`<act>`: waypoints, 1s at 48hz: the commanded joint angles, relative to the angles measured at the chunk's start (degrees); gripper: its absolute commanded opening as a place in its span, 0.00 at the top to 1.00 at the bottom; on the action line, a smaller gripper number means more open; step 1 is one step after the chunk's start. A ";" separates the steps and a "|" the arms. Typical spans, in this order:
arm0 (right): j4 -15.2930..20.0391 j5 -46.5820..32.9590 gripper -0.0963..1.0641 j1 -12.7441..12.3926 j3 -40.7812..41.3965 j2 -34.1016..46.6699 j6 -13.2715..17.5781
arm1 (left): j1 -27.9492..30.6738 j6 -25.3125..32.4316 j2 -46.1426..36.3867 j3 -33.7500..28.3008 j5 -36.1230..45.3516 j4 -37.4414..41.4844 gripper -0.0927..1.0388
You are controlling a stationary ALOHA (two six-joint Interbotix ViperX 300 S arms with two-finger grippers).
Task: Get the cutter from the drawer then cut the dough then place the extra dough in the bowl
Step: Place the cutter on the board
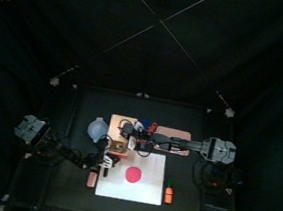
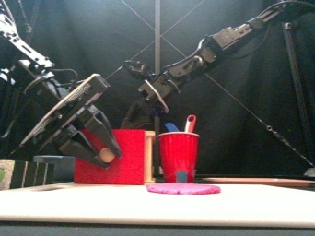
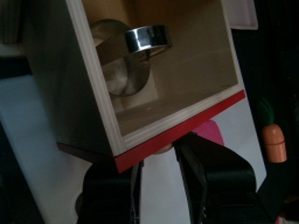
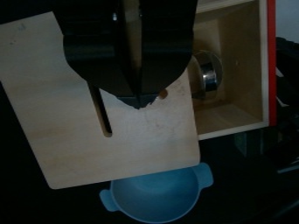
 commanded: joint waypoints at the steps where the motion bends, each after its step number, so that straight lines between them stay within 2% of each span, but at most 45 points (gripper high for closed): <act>1: 0.00 0.97 0.87 -0.18 0.26 -0.70 0.09 | -1.23 0.09 -0.35 -0.88 0.18 -0.35 0.55; 18: -0.44 0.97 0.87 -0.18 0.09 -0.79 -0.09 | -1.23 0.18 -0.35 -0.62 0.09 -0.09 0.52; 36: -0.53 1.05 0.87 -0.18 0.09 -0.70 -0.09 | -1.49 0.44 -0.70 -0.70 0.18 0.62 0.24; 48: -0.44 1.05 0.87 -0.18 0.26 -0.79 -0.09 | -3.52 0.62 -2.72 -0.53 0.18 2.02 0.21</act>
